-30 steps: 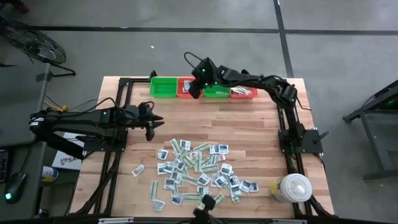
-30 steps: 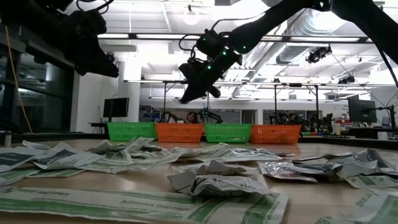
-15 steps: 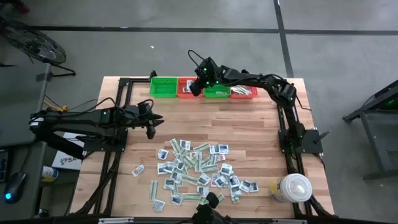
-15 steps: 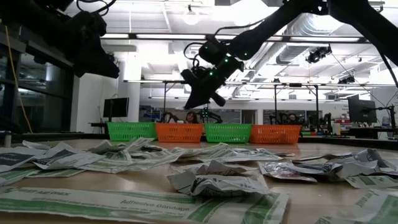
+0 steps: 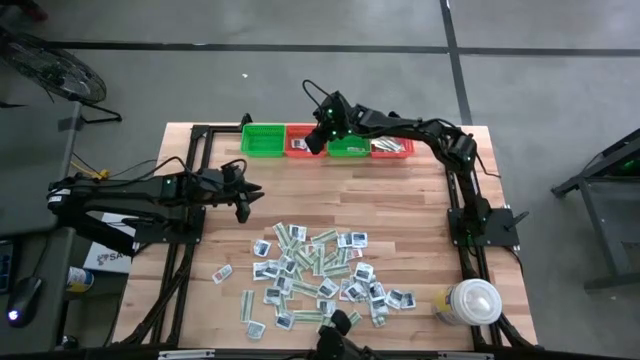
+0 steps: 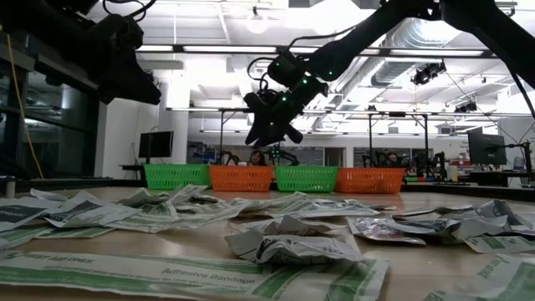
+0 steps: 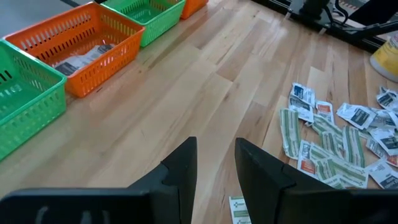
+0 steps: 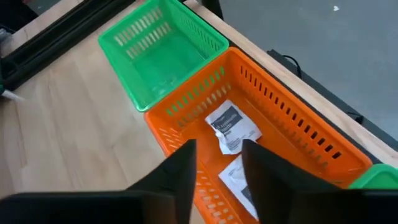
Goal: Pick & Place First Aid Supplies
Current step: Put the blue alcohol pad in the left green bin
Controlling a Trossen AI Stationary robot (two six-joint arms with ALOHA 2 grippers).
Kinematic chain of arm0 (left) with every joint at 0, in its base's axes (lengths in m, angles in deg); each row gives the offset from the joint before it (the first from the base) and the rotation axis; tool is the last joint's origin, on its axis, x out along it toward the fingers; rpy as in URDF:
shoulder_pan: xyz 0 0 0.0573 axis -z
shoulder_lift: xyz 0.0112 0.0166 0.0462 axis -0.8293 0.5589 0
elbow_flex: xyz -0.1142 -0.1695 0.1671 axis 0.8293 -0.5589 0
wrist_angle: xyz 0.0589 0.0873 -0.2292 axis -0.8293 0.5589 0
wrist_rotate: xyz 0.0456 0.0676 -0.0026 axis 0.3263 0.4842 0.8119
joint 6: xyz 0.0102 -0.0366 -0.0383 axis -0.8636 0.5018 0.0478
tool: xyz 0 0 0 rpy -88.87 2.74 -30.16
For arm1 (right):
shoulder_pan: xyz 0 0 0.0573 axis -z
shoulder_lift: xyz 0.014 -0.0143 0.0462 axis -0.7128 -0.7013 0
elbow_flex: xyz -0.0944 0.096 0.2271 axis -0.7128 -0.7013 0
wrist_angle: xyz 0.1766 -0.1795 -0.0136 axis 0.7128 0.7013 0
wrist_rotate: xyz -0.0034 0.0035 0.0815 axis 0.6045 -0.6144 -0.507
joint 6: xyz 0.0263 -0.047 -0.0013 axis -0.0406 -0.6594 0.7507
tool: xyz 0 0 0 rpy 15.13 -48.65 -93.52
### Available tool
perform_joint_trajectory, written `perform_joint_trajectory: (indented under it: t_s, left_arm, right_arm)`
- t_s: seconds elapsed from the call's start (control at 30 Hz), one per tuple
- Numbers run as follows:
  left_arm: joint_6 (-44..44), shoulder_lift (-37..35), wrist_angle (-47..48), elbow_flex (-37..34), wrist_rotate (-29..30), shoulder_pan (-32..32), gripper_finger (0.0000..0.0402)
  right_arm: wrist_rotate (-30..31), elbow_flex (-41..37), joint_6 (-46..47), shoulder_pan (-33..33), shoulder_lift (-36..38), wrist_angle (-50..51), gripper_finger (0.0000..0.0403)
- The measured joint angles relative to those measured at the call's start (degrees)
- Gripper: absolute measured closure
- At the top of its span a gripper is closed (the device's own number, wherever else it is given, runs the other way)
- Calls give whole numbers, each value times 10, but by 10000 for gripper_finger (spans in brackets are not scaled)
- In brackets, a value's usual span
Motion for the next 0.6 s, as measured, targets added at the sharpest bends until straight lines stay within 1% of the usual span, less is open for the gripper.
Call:
perform_joint_trajectory:
  t_s: [0.07, 0.13, 0.23, 0.37, 0.53, 0.6]
  left_arm:
    - [0, 0, 0, 0, 0, 0, 294]
    - [0, 0, 0, 0, -4, 0, 294]
    - [0, 0, 0, 0, -9, 0, 294]
    - [-1, 0, 0, 0, -23, 0, 294]
    - [-2, 0, 0, 0, -50, 0, 294]
    - [-2, 0, 0, 0, -52, 0, 294]
  right_arm:
    - [-20, 1, 0, 1, 0, 0, 253]
    - [-54, 8, 8, 4, 0, 2, 241]
    - [-105, 17, 15, 4, 0, 2, 233]
    - [-161, 35, -13, 2, 0, 24, 233]
    - [-246, 43, -74, -8, 4, 53, 246]
    - [-271, 43, -100, -12, 12, 69, 251]
